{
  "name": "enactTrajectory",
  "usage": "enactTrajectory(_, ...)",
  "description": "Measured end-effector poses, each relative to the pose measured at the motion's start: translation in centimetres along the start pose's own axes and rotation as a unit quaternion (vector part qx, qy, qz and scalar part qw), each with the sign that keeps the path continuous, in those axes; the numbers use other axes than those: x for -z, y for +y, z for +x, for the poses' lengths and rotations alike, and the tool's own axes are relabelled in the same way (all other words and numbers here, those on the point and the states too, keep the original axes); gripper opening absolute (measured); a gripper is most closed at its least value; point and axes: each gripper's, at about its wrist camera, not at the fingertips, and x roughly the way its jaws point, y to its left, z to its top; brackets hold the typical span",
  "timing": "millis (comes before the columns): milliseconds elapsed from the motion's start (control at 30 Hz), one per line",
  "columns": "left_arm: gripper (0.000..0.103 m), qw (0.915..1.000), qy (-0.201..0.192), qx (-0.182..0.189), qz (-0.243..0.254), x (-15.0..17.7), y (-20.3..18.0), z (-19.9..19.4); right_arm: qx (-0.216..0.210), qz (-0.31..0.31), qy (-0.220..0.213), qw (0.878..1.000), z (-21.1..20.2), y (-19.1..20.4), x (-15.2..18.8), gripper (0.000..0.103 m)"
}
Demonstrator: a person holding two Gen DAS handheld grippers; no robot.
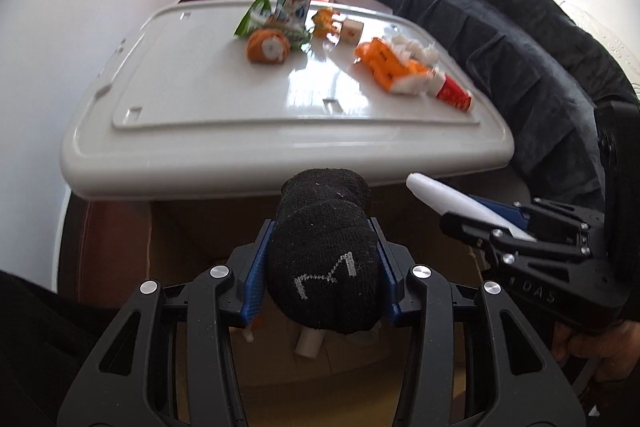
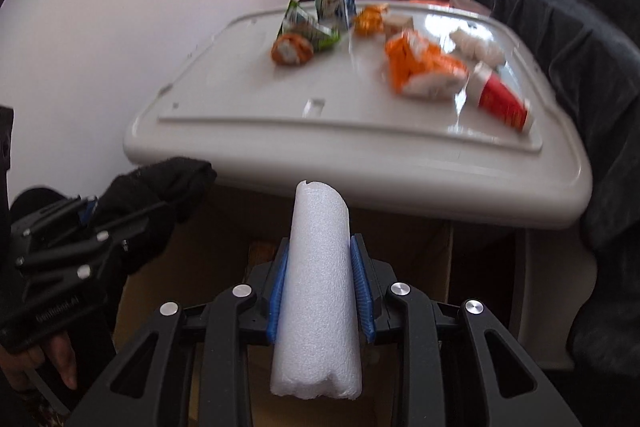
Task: Collect trash
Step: 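Carry the sock and foam tube over the box and release both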
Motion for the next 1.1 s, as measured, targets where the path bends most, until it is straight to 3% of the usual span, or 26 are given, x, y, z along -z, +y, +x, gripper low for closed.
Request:
enactTrajectory(100,0.046,0.9999,0.01,-0.004,-0.001,0.4,0.0,0.2,-0.001,-0.004,0.02,1.0,0.8,0.4,1.0,0.031)
enactTrajectory(133,0.048,0.9999,0.013,-0.005,-0.004,0.4,0.1,0.2,0.001,-0.003,0.024,1.0,0.9,0.6,1.1,0.036)
enactTrajectory(167,0.051,0.9998,0.013,-0.008,-0.009,0.5,0.2,0.1,0.01,-0.002,0.028,1.0,1.0,0.5,1.2,0.056)
enactTrajectory(233,0.068,0.9997,0.007,-0.018,-0.016,0.4,0.3,-0.2,0.025,0.004,0.017,1.0,0.5,0.4,1.3,0.078)
enactTrajectory(367,0.08,0.9987,-0.011,-0.042,-0.026,0.2,0.6,-0.9,0.031,0.021,0.005,0.999,0.0,-0.3,0.9,0.088)
enactTrajectory(567,0.083,0.9981,-0.019,-0.044,-0.04,-0.1,1.3,-1.0,0.024,0.03,-0.011,0.999,-0.1,-0.8,0.6,0.094)
enactTrajectory(767,0.083,0.9967,-0.037,-0.05,-0.053,-1.4,2.1,-1.5,0.047,0.024,-0.04,0.998,-1.0,-0.9,-0.4,0.097)
enactTrajectory(967,0.083,0.993,-0.087,-0.073,-0.033,-5.2,2.4,-2.2,0.083,0.012,-0.084,0.993,-2.5,-1.7,-3.4,0.098)
enactTrajectory(1100,0.09,0.9917,-0.096,-0.084,-0.014,-8.8,2.2,-0.5,0.096,0.014,-0.11,0.989,-3.4,-2.7,-6.4,0.098)
